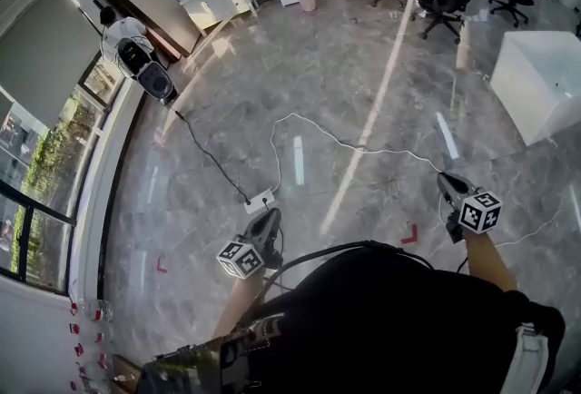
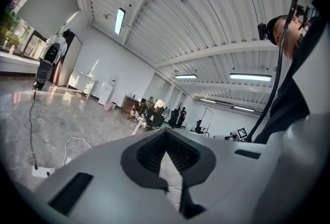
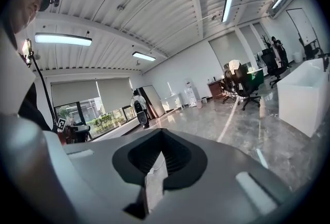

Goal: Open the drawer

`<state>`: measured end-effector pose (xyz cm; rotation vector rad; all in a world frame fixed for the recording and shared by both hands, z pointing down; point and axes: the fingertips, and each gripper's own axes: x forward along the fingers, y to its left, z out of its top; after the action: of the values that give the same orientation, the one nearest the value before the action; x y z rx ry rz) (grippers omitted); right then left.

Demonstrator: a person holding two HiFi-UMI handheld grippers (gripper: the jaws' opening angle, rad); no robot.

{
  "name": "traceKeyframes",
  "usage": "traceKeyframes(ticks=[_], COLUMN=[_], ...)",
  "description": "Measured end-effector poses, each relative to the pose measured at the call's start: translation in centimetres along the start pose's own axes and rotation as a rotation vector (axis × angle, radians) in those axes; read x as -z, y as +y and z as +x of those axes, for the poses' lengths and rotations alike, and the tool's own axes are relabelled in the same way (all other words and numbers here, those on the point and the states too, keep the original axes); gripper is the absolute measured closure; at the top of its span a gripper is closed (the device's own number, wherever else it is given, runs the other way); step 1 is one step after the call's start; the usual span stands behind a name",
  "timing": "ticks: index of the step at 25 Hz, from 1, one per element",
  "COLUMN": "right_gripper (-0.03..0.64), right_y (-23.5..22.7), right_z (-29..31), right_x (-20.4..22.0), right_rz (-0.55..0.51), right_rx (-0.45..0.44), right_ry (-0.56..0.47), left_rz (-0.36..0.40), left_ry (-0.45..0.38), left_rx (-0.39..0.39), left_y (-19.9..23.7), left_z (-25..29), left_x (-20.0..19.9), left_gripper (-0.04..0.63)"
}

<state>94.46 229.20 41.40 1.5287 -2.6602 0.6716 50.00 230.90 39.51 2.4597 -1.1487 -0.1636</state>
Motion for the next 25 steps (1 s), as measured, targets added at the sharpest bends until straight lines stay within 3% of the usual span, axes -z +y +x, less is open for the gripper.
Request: traceKeyframes(ticks=[6, 13, 17, 25], right_gripper=[0.615, 0.615, 0.615, 0.615], right_y=[2.0, 6.3, 10.7, 15.7], right_z=[4.7, 14.2, 21.6, 32.9], right_x=[-0.2, -4.2, -6.3, -6.4], right_rz=[-0.071, -0.112, -0.124, -0.167], right_rx=[0.004, 0.055, 0.032, -0.025], right_ry=[0.034, 0.012, -0.009, 0.048], left_rz=[-0.042, 0.0, 0.028, 0.016], left_ry=[-0.009, 0.0, -0.011, -0.047], left_rx=[0.023, 0.099, 0.076, 0.045], left_y=[5.6, 15.2, 21.5, 31.2], left_z=[1.4, 2.7, 1.3, -0.6], left_x=[-0.1, -5.6, -10.6, -13.8], left_gripper=[0.595, 0.595, 0.595, 0.595])
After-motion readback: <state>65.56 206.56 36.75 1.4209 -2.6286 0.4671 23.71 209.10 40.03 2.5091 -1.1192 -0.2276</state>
